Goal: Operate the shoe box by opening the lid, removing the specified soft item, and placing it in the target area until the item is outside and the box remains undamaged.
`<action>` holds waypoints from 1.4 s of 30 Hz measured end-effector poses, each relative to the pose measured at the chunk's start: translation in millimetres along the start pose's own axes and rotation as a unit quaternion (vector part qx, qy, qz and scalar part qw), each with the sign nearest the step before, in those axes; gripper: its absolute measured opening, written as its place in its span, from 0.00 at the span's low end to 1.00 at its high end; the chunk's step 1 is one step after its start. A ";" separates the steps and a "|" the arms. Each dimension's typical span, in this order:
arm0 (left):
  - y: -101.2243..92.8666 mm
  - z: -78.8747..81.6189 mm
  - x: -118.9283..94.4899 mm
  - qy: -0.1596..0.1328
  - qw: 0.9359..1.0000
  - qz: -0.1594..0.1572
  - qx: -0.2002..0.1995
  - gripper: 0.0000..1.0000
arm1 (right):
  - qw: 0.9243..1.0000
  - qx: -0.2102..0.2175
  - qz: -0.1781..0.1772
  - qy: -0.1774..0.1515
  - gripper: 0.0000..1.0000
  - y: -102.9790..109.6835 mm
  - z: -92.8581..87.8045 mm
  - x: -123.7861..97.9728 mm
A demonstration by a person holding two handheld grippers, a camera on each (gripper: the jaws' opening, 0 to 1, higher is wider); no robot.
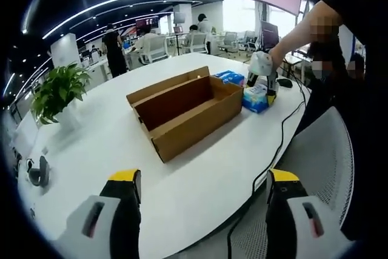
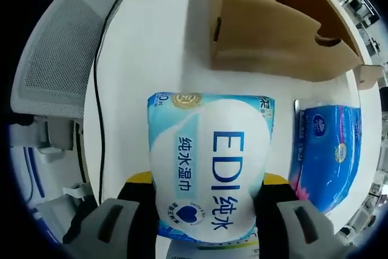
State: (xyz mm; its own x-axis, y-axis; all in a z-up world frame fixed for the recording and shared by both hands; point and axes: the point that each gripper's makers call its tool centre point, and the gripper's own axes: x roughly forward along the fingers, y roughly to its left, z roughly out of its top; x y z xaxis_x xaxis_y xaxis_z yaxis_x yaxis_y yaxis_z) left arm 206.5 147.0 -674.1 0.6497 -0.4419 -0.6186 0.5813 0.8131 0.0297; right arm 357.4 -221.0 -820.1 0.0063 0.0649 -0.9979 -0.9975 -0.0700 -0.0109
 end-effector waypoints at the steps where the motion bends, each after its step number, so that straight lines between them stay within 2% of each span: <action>1: 0.3 -1.0 0.9 0.004 1.000 0.001 0.002 0.85 | 1.000 0.000 0.000 0.001 0.62 -0.9 0.1 -1.3; 7: 4.2 0.4 0.1 0.006 1.000 0.005 0.012 0.84 | 1.000 -0.005 -0.003 0.002 0.62 -12.5 -4.0 -2.0; 12: 8.6 -1.4 -1.6 0.005 1.000 0.010 0.003 0.84 | 1.000 -0.009 -0.003 0.003 0.62 -20.1 -4.7 -1.2; 21: 3.6 -4.2 1.1 0.010 1.000 0.008 0.002 0.83 | 1.000 -0.014 -0.002 0.006 0.62 -20.3 -4.4 -1.4; 26: 2.8 -4.5 2.9 0.015 1.000 0.006 0.006 0.82 | 1.000 -0.002 0.004 0.015 0.62 -21.5 -3.3 -2.5; 29: 6.1 -2.0 0.4 0.011 1.000 0.009 0.003 0.82 | 1.000 -0.023 -0.007 0.011 0.62 -21.7 -3.4 -2.4; 42: 11.8 -3.6 -3.3 0.000 1.000 0.017 -0.021 0.80 | 0.998 -0.030 -0.041 0.030 0.64 -24.3 -3.1 -5.5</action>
State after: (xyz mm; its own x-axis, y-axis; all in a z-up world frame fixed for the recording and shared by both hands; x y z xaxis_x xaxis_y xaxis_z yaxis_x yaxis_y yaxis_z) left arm 209.4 159.5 -674.5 0.6688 -0.4130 -0.6181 0.5376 0.8430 0.0186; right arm 381.8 -222.7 -814.6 0.0938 0.0125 -0.9955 -0.9874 -0.1269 -0.0946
